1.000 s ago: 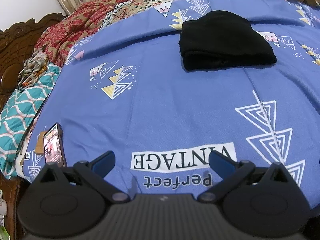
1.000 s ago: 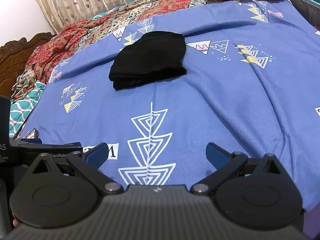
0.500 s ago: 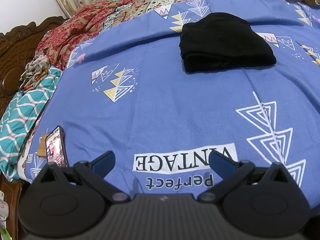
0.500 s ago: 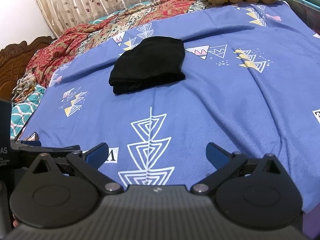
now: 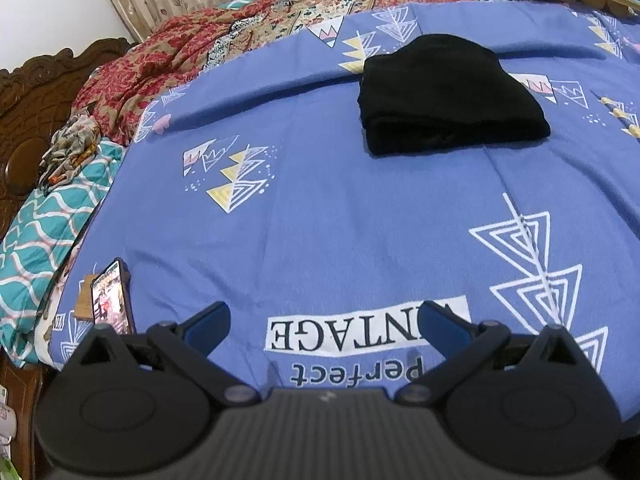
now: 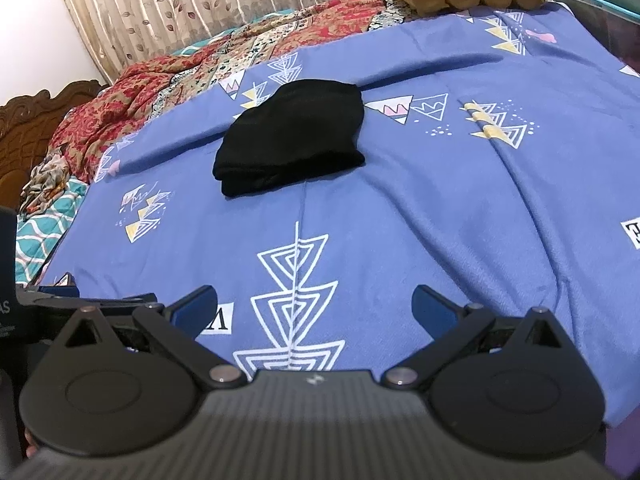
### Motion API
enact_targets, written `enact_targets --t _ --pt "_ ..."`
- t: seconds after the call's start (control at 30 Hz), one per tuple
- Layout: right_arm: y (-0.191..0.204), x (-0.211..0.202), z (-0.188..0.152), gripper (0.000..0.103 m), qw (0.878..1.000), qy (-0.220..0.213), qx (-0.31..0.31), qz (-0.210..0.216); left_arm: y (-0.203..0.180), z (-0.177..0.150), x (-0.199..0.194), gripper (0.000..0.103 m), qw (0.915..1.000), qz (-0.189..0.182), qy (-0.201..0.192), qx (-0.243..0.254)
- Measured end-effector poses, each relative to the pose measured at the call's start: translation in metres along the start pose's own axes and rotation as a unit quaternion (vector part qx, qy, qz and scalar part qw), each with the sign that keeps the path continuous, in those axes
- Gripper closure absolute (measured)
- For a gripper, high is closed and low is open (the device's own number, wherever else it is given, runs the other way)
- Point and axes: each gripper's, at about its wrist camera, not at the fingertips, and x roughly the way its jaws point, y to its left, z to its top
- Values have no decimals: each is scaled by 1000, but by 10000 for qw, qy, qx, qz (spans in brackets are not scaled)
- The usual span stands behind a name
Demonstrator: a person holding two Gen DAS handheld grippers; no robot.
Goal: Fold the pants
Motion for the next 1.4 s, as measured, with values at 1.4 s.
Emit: enact_targets --t 1.4 --pt "-3 0 -2 0 9999 35 98 100 -4 -3 3 0 9998 124 117 75"
